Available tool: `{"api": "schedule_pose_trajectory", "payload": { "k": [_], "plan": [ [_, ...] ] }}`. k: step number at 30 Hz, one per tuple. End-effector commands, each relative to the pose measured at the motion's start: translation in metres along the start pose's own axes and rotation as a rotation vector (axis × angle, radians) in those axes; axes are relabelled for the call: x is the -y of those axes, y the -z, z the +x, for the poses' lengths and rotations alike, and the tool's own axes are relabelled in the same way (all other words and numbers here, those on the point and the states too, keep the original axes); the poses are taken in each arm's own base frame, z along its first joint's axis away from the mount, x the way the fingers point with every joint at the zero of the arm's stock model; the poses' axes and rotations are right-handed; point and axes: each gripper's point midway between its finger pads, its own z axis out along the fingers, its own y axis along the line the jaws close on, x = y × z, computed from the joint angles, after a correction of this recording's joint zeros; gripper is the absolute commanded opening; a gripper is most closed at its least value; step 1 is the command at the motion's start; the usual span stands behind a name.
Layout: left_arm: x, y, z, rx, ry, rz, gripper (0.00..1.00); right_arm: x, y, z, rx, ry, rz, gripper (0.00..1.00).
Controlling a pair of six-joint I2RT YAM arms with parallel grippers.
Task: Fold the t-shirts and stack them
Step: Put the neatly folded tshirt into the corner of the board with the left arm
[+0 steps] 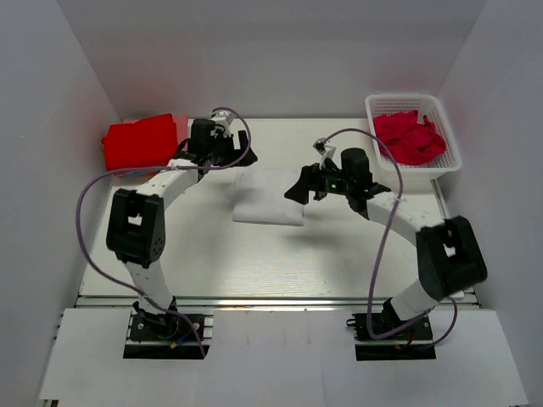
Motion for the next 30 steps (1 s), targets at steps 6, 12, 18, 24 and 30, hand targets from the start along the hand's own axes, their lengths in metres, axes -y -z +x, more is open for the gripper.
{"api": "schedule_pose_trajectory", "payload": {
  "k": [6, 12, 18, 24, 30],
  "plan": [
    [-0.022, 0.029, 0.044, -0.112, -0.031, -0.135, 1.0, 0.007, 0.038, 0.005, 0.052, 0.017, 0.18, 0.9],
    [-0.033, 0.008, 0.079, -0.213, -0.025, -0.131, 0.98, 0.017, 0.048, 0.019, 0.049, 0.016, 0.247, 0.9],
    [-0.036, -0.008, 0.116, -0.303, -0.023, -0.141, 0.96, 0.023, 0.052, 0.03, -0.003, 0.001, 0.286, 0.9],
    [-0.046, -0.009, 0.159, -0.405, -0.063, -0.277, 0.88, 0.027, 0.058, 0.031, 0.019, 0.017, 0.322, 0.9],
    [-0.063, -0.001, 0.181, -0.448, -0.062, -0.443, 0.52, 0.034, 0.064, 0.026, 0.042, 0.036, 0.371, 0.9]
  ]
}}
